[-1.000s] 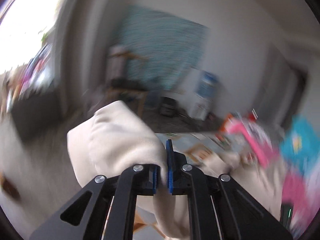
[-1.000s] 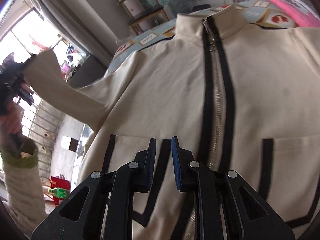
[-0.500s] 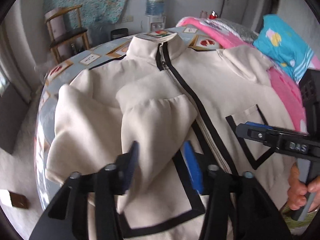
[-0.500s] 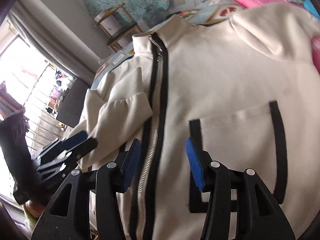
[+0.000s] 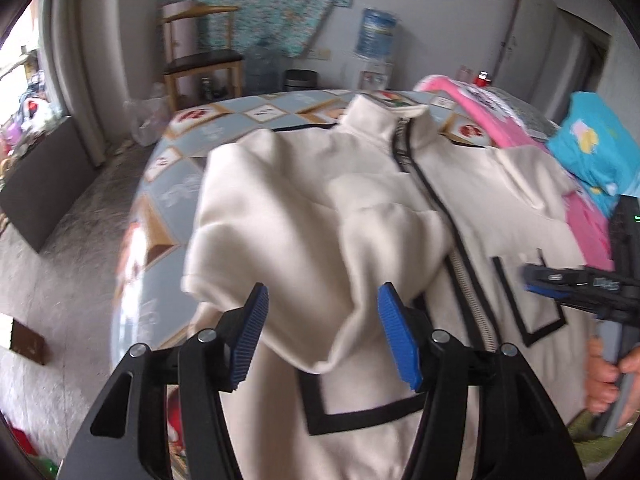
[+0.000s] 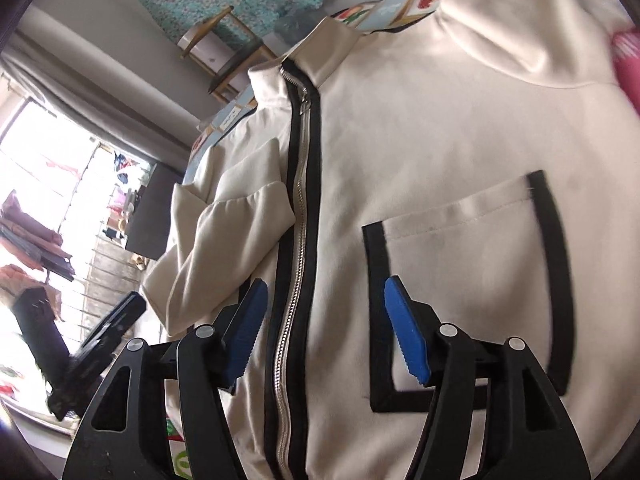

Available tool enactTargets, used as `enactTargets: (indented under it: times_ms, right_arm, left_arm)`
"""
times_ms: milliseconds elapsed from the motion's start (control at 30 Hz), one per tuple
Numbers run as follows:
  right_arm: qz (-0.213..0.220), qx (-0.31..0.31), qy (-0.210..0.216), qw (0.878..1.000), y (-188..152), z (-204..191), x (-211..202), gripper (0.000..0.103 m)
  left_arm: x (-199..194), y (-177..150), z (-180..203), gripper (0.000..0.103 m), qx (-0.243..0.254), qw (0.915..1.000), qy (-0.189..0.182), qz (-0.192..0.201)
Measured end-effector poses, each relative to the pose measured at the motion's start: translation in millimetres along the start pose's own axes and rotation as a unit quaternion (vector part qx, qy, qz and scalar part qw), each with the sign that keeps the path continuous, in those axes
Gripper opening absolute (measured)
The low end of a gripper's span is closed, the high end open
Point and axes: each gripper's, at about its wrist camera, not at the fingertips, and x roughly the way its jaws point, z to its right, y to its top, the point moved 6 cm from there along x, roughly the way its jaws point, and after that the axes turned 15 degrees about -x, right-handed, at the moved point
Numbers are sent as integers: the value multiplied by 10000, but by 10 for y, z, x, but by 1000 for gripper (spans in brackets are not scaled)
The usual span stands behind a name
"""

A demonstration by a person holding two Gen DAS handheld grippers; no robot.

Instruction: Fold large clothes

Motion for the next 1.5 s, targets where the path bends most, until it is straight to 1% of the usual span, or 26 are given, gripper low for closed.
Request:
enactTargets:
  times_ms: [167,267,400,433,533,600,633,667,700,767,800,867,900,933,967,1000,1033,1067,1167,1200,1233,1300,1333,1367,1433,1500]
  right_arm:
    - [191,254,68,9995,85,35,-249,59]
    - [251,133,118,9995,208,-86,-315,59]
    - [193,62,614,9979,390,-338,-226,59]
    - [134,14,665,9977,434,-397,-167,59]
    - [-29,-49,679,9977,502,-500,28,59]
    - [-61,21,763,9971,513,-529,121,59]
    - [-72,71,790,9968,508,-539,171,59]
    - [-72,96,792,9968,500,-538,198,58]
    - [-77,128,790,9968,495,-534,234,58]
    - [-136,202,790,9966,450,-510,294,57]
    - [-161,249,797,9964,432,-491,314,57]
    - [-188,336,796,9961,381,-434,322,57]
    - [-181,355,790,9961,366,-405,309,57]
    - [-174,381,772,9961,342,-370,295,57]
    - [-171,401,766,9961,331,-349,281,57]
    - [-168,429,755,9961,313,-315,269,57]
    - [-159,463,744,9960,294,-278,256,56]
    - [-143,501,742,9959,281,-244,243,56]
    - [-57,611,774,9951,257,-153,175,56]
    - [-17,634,788,9949,253,-124,148,56]
    - [22,647,787,9948,243,-89,119,56]
    - [108,707,769,9945,234,0,55,56]
    - [163,755,774,9940,232,50,21,56]
    - [212,794,765,9937,233,93,-20,56]
    - [325,853,717,9932,225,187,-105,56]
    - [448,917,618,9929,198,312,-215,56]
  left_arm:
    - [77,10,-125,56,-75,9996,234,119]
    - [155,21,-175,56,-120,9991,370,139]
    - [203,43,-213,56,-52,9984,509,240]
    - [204,55,-223,56,-92,9985,472,245]
    - [179,125,-186,56,-308,9993,50,210]
    - [170,202,-76,56,-416,9979,-477,117]
    - [222,240,17,56,-460,9953,-847,-103]
    - [311,277,91,56,-535,9922,-1071,-356]
    - [389,306,127,56,-616,9907,-1105,-499]
    - [646,394,196,56,-838,9853,-1179,-907]
    - [769,429,212,56,-974,9826,-1143,-1089]
    - [930,476,255,55,-1059,9801,-1062,-1305]
    - [994,497,274,55,-1068,9799,-1019,-1341]
    - [1039,506,288,48,-1065,9804,-969,-1341]
    - [1071,512,306,38,-1055,9808,-961,-1332]
    - [1094,508,320,36,-1029,9816,-956,-1294]
    - [1097,511,339,30,-976,9834,-918,-1221]
    - [1091,507,355,20,-889,9856,-878,-1140]
    - [999,540,409,7,-675,9902,-851,-883]
    - [923,568,456,7,-591,9915,-890,-739]
    - [794,595,542,7,-414,9935,-930,-511]
    - [527,605,751,7,68,9953,-961,-71]
    - [356,555,896,7,418,9940,-996,142]
    - [226,481,1023,7,709,9915,-1063,239]
    - [52,266,1209,8,1170,9860,-1164,229]
    - [3,72,1276,10,1382,9828,-1226,37]
